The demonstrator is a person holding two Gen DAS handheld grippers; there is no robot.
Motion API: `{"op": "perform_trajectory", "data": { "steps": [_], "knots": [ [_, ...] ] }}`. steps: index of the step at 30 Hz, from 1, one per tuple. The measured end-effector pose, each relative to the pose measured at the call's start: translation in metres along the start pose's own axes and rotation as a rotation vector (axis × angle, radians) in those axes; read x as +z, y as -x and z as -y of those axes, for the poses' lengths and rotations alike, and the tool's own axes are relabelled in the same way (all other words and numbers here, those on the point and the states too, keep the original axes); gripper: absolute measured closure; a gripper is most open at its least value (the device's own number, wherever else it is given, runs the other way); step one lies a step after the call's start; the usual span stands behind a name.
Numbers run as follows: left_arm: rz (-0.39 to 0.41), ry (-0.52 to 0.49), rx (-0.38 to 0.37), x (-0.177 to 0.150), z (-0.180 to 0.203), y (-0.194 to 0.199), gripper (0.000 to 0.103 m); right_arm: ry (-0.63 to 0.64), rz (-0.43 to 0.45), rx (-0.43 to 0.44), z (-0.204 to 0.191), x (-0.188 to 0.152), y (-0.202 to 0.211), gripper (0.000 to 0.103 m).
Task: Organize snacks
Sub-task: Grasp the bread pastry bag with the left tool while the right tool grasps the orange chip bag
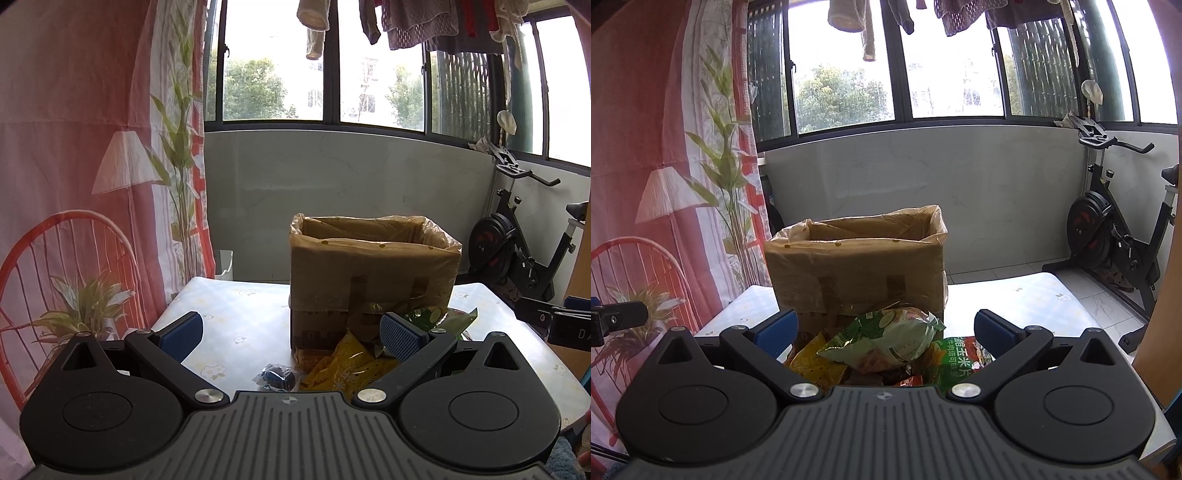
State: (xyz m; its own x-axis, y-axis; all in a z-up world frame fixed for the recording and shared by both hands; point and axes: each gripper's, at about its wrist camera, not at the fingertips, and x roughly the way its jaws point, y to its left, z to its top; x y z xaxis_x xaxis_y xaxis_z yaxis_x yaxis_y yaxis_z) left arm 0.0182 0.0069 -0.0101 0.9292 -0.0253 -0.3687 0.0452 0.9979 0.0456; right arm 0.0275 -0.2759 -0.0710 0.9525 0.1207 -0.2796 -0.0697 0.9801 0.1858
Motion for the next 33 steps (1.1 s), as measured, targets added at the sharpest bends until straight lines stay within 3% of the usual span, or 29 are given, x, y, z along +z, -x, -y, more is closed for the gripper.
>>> {"op": "perform_trajectory", "data": {
  "steps": [7,16,23,26,33],
  "knots": [
    [-0.026,0.0,-0.045,-0.013,0.004,-0.036,0.001,-0.008,0.085,-0.012,0.011,-0.017,-0.02,0.0],
    [-0.07,0.002,-0.113,-0.044,0.018,-0.088,0.004,-0.051,0.007,0.018,0.019,-0.039,-0.068,0.0],
    [-0.216,0.005,-0.178,-0.091,0.032,-0.126,0.012,0.06,-0.016,-0.036,0.017,-0.07,-0.079,0.0],
    [-0.267,-0.007,-0.222,-0.103,0.039,-0.136,0.012,0.052,-0.05,-0.039,0.02,-0.08,-0.085,0.0],
    [-0.36,-0.038,-0.246,-0.123,0.052,-0.153,0.012,0.035,-0.102,-0.019,0.027,-0.092,-0.097,0.0]
  ]
}}
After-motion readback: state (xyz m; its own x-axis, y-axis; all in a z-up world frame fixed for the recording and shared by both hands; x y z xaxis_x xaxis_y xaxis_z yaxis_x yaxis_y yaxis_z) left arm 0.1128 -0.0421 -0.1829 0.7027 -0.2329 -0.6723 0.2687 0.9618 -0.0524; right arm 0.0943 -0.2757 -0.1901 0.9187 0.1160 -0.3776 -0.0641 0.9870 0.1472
